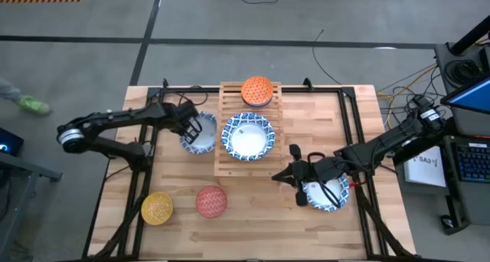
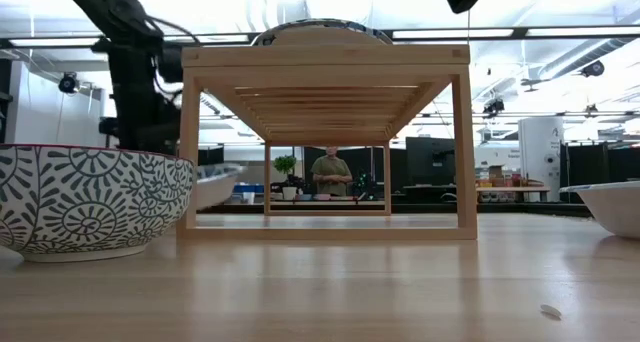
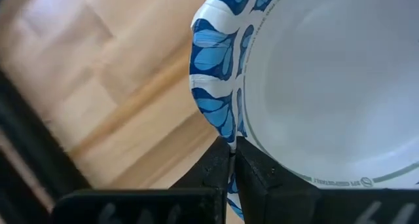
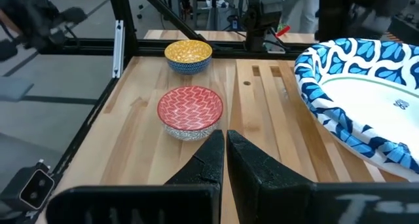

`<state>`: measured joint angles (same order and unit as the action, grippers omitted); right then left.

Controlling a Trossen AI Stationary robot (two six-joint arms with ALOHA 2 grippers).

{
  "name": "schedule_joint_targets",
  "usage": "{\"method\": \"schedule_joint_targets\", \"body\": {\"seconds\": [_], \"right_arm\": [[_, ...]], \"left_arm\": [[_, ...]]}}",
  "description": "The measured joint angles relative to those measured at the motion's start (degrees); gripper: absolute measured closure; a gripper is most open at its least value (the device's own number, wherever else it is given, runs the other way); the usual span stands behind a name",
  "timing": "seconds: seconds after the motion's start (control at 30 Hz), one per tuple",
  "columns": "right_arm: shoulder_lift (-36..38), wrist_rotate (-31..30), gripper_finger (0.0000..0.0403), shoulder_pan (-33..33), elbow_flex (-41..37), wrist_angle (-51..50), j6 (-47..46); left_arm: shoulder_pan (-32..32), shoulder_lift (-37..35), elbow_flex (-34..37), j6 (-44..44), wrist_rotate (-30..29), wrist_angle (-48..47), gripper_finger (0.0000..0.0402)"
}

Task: Place and stack bowls onto a shelf
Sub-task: Stack the left white patterned bowl on top of the white patterned bowls on the shelf

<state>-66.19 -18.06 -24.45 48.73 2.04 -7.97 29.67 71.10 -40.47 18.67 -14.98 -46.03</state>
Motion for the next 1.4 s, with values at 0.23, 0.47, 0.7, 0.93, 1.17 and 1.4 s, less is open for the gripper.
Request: {"method": "schedule_joint_targets", "body": {"seconds": [0.23,0.47,0.7,0.93,1.17,1.4], "right_arm": [[-0.02,-0.02,0.0394,-0.32,0.0,0.0,0.29],[-0.02,-0.04,0.0394,-0.38,0.0,-0.01,0.5],[-0.02,-0.06,0.0394,-1.16,0.0,-0.73,1.57],[-0.02,-0.04,0.0394,-4.39,0.0,-3.03,2.6],[0.07,-0.07,0.0394,-8.28,0.0,-4.76,2.6],[0.14,-2.6,0.0394,-11.59,0.0,-5.2,3.44]], "left_arm": [[0.02,-11.48,-2.93,3.19,-9.11,-5.56,0.0401],[0.0,-21.92,-11.17,2.34,-12.95,-8.1,0.0402],[-0.46,-27.2,-22.89,1.84,-2.91,-7.61,0.0401],[-3.95,-26.08,-28.22,3.49,10.68,-3.38,0.0401],[-9.77,-20.67,-30.26,9.89,15.1,-1.8,0.0401],[-15.21,-13.2,-32.96,12.07,13.87,-0.51,0.0401]]}}
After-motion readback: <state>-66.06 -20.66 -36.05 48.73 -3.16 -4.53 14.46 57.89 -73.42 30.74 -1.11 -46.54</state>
